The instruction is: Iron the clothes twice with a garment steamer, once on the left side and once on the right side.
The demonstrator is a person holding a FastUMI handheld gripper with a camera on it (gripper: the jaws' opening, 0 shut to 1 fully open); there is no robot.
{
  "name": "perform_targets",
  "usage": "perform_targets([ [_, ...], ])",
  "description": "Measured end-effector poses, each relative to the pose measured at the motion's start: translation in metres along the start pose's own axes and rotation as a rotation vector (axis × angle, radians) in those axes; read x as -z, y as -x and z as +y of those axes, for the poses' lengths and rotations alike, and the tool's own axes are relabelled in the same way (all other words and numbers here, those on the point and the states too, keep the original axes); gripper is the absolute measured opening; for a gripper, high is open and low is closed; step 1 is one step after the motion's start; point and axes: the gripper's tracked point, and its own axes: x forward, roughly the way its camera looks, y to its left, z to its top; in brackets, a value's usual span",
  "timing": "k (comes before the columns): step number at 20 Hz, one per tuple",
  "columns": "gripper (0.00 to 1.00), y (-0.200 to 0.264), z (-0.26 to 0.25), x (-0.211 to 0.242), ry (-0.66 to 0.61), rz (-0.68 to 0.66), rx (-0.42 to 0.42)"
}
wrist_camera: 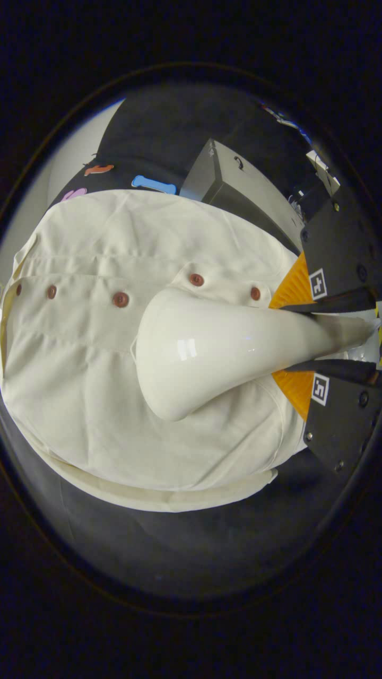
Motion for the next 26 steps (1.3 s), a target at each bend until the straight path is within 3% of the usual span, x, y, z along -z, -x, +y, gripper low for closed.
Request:
perform_targets([
  [16, 0.36, -0.013, 0.001, 0.074, -0.021, 0.089, 0.032],
  [19, 0.36, -0.017, 0.000, 0.094, 0.042, 0.132, 0.044],
  [22, 0.36, -0.008, -0.002, 0.108, 0.050, 0.166, 0.032],
  [26, 0.36, 0.025, -0.008, 0.091, 0.033, 0.132, 0.014],
])
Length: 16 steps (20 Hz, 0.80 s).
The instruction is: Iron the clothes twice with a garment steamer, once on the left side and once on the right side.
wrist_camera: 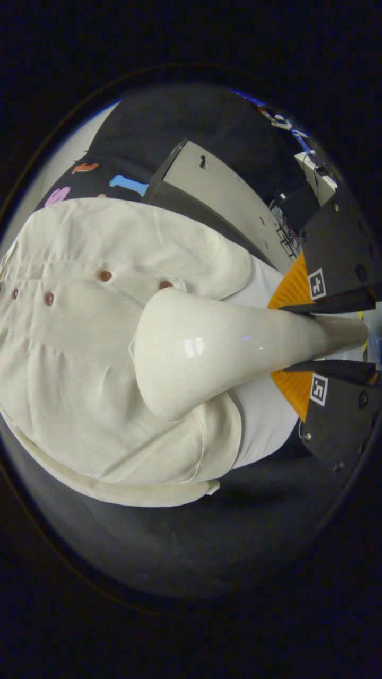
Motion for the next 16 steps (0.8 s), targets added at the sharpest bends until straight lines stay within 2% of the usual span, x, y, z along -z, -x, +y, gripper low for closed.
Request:
perform_targets([
  [7, 0.36, 0.086, -0.053, -0.083, -0.051, -0.168, -0.014],
  [11, 0.36, 0.113, -0.088, -0.136, -0.067, -0.270, -0.007],
  [16, 0.35, 0.123, -0.130, -0.202, -0.108, -0.368, 0.003],
])
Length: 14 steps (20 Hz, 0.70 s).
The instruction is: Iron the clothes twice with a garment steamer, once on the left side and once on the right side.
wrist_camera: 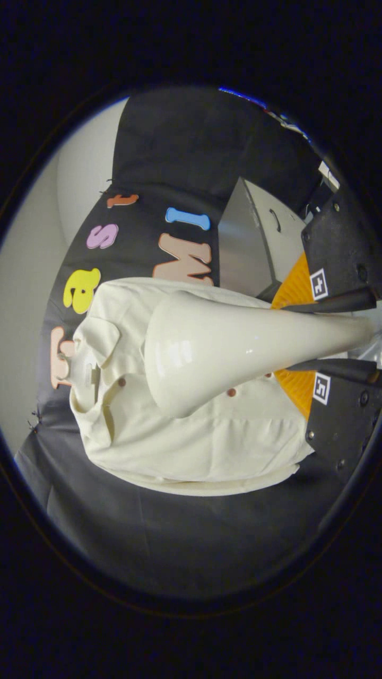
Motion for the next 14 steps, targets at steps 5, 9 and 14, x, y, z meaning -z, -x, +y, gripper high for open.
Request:
perform_targets([
  [5, 0.35, -0.031, -0.023, -0.043, -0.010, -0.020, -0.007],
  [9, 0.35, -0.055, -0.036, -0.066, -0.008, -0.039, -0.010],
  [14, 0.35, -0.093, -0.036, -0.058, 0.019, -0.013, -0.002],
])
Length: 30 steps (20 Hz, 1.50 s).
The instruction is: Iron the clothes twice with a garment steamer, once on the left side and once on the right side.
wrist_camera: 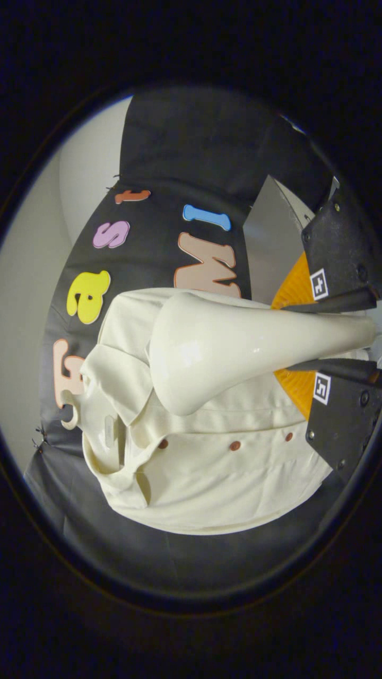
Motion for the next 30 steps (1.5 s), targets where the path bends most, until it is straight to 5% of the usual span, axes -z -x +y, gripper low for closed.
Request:
perform_targets([
  [30, 0.36, -0.037, 0.026, 0.177, -0.049, 0.187, 0.074],
])
